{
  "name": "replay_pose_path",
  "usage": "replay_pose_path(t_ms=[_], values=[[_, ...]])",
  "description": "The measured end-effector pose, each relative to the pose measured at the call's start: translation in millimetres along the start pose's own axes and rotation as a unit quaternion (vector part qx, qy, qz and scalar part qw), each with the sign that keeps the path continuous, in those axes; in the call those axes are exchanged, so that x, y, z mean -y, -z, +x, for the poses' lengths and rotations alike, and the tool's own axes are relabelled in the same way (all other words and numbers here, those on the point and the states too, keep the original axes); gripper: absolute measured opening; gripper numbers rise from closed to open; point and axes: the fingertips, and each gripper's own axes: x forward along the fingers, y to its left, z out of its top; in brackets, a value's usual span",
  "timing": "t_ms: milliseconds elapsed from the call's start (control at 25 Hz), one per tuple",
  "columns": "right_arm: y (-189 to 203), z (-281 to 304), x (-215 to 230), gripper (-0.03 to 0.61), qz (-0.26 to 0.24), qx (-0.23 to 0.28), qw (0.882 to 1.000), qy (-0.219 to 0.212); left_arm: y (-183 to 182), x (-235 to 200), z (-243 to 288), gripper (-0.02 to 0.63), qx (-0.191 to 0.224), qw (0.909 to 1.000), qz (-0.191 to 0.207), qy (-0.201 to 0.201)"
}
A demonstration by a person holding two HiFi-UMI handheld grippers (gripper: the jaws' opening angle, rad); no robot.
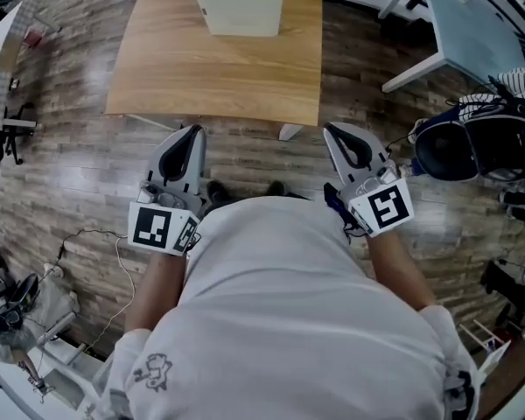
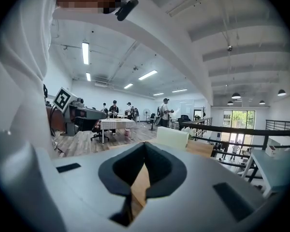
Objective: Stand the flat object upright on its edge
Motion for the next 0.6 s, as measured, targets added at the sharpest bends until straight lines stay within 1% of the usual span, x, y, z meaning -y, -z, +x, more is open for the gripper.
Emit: replay_pose_path(t_ms=[280, 600], values=[[5, -13, -28, 0.005, -0.003, 0.008, 1.0, -0.001, 9, 2, -34, 0.006, 0.008, 0.9999, -0.005, -0.012], [-4, -11, -21, 0.005, 0.004, 0.008, 1.0, 0.005, 0, 0, -28, 0.006, 0.013, 0.9998, -0.016, -0.003]])
